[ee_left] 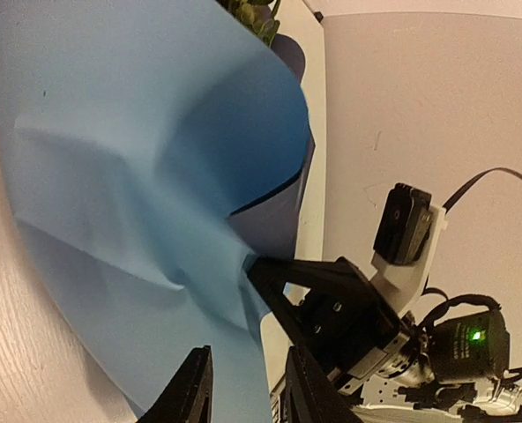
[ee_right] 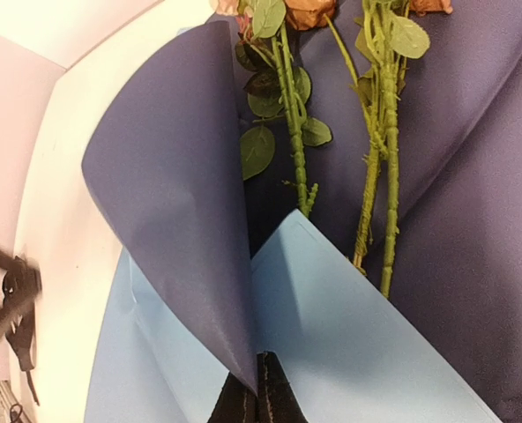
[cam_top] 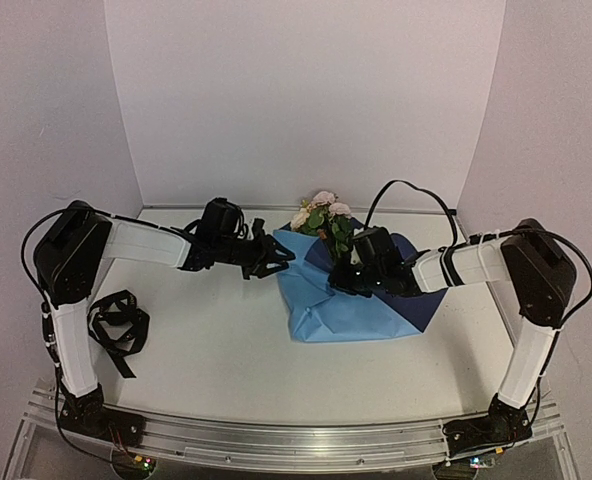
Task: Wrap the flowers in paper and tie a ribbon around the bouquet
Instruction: Fold the left corner of the flattened wrapping paper onto the 1/4-folded wrapping paper.
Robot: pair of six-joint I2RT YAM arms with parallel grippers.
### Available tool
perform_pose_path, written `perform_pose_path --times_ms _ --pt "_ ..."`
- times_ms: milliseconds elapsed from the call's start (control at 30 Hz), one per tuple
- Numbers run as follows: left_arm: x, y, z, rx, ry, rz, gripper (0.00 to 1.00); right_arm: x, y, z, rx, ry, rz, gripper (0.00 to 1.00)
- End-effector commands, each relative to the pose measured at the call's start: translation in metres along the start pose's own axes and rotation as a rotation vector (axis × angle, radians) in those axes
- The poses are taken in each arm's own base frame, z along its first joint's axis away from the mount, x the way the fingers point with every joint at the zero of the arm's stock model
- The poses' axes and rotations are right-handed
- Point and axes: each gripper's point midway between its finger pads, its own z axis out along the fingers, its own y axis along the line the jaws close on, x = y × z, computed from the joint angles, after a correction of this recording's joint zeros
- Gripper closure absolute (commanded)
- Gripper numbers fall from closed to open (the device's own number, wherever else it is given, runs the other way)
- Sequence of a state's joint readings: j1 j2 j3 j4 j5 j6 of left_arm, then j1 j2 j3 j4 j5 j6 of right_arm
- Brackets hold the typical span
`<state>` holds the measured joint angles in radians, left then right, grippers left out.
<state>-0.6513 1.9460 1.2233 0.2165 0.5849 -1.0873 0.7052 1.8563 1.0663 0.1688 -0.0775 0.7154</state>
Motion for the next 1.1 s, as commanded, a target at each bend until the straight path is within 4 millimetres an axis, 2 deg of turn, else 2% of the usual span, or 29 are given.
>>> perform_pose_path --times_ms 0,67,200,300,400,533,667,800,933,1067 --pt "0.033 -0.017 -0.015 0.032 0.075 0.088 0.71 -0.029 0.011 -0.015 -0.018 -0.124 0.009 1.00" --pt "0.047 -0.016 -0.016 -0.027 0.082 0.158 0.64 -0.030 0.012 -0.014 -0.025 -0.124 0.011 1.00" --pt "0.062 0.003 -0.018 -0.266 0.034 0.352 0.50 -0.030 0.016 -0.014 -0.042 -0.120 0.016 1.00" --pt "0.068 0.015 -0.017 -0.391 -0.049 0.456 0.51 -0.031 0.018 -0.013 -0.049 -0.118 0.021 1.00" --pt "0.076 0.017 -0.018 -0.455 -0.136 0.528 0.54 -0.031 0.020 -0.013 -0.055 -0.114 0.027 1.00" --pt "0.094 0.010 -0.017 -0.515 -0.211 0.636 0.50 -0.031 0.022 -0.012 -0.062 -0.109 0.033 1.00" --pt "0.102 0.016 -0.024 -0.558 -0.276 0.673 0.45 -0.030 0.022 -0.010 -0.065 -0.103 0.037 1.00" --pt "0.113 0.008 -0.031 -0.539 -0.316 0.719 0.40 -0.028 0.021 -0.009 -0.063 -0.098 0.040 1.00" --pt "0.134 -0.001 -0.030 -0.491 -0.316 0.790 0.37 -0.027 0.021 -0.008 -0.063 -0.092 0.043 1.00" --pt "0.149 0.005 -0.023 -0.509 -0.308 0.856 0.37 -0.026 0.020 -0.007 -0.059 -0.091 0.045 1.00"
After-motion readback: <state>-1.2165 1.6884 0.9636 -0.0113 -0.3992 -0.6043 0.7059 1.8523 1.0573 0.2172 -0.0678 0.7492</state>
